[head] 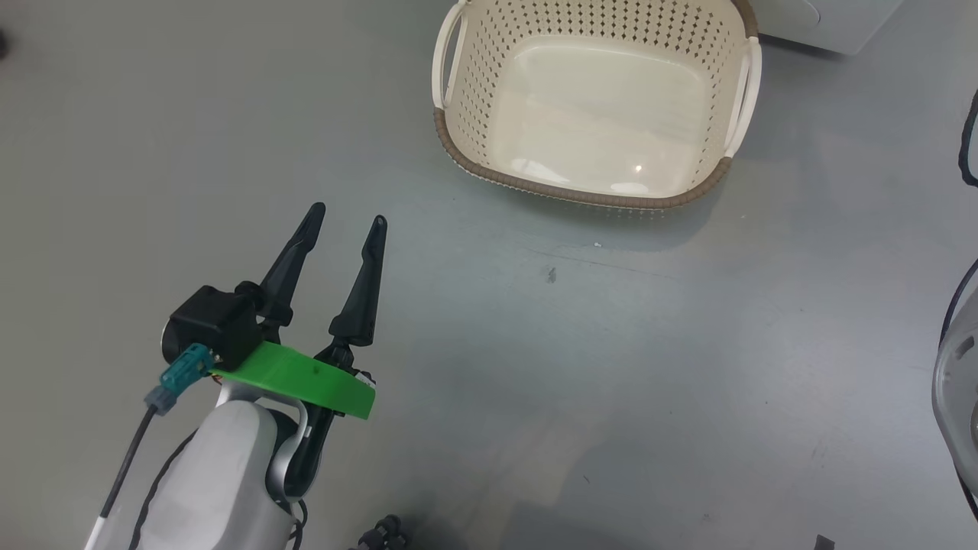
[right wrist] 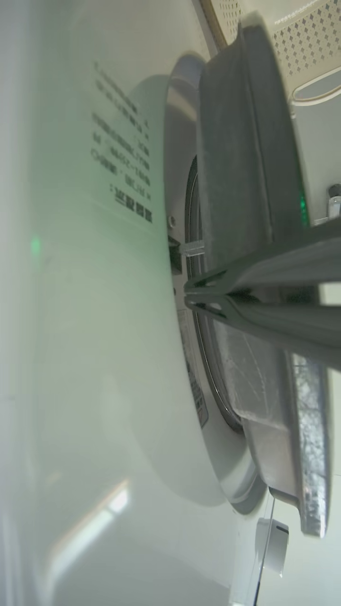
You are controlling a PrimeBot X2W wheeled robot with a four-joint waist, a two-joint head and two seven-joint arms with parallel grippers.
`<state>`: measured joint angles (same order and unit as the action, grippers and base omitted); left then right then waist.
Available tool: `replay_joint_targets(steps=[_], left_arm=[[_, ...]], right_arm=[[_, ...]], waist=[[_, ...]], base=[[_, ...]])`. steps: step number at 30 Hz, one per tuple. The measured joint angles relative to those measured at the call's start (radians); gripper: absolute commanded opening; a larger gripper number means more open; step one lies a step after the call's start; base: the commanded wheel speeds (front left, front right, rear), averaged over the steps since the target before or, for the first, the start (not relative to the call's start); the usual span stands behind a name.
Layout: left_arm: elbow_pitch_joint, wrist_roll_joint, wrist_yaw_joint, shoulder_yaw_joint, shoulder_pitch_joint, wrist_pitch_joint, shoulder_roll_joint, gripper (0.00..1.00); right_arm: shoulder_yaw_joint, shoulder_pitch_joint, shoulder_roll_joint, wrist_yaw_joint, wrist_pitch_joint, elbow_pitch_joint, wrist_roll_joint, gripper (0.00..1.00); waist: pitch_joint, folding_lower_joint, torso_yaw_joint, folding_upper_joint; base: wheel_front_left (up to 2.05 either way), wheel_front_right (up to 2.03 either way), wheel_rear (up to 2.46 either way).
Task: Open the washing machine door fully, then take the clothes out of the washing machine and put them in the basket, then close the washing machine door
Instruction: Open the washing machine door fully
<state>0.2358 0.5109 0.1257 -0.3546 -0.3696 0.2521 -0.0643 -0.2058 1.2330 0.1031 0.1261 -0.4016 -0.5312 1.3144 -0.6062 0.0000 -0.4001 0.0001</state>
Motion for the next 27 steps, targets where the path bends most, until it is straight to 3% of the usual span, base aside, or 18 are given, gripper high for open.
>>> replay_joint_targets(steps=[27], left_arm=[[0.02,-0.002,0.0,0.004,0.0,0.0,0.001,1.0]], right_arm=[[0.018,-0.046,0.005,0.0,-0.108,-0.076,0.058,0.0]], waist=[[0.058,0.0,0.015,0.0]], base=[[0.0,0.0,0.0]])
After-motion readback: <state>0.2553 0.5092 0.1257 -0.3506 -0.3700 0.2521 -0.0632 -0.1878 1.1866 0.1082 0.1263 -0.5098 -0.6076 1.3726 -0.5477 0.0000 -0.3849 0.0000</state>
